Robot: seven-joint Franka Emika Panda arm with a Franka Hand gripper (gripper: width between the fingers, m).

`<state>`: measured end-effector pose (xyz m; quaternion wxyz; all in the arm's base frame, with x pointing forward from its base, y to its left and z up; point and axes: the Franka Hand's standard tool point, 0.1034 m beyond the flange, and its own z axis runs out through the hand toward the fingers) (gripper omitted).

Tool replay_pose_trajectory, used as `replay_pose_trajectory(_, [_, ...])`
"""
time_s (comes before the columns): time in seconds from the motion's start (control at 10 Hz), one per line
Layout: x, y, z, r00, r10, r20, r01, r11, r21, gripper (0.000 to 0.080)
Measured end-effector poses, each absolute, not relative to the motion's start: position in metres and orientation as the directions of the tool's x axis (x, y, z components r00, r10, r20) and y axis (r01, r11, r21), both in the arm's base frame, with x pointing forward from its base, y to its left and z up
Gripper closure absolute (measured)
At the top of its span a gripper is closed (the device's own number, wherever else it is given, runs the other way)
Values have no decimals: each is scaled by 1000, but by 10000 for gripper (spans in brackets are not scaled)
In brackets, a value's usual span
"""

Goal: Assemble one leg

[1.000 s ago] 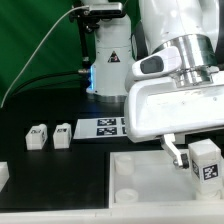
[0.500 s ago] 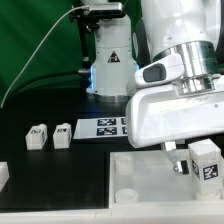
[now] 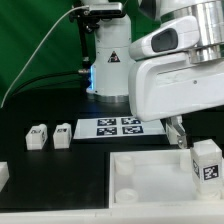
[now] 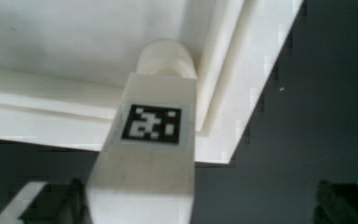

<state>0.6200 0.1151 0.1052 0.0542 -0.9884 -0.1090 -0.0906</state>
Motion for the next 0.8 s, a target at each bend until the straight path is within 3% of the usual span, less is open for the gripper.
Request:
replay_pose_trajectory(0.2, [619,120,101,973,229,-42,222,-967,-127,151])
replay_pose_trajectory(0.4, [624,122,96,950,255,-179,230,-961,-152,151])
replay_pose_trajectory(0.8, [637,108,76,966,235,-109,217,-964,-151,151])
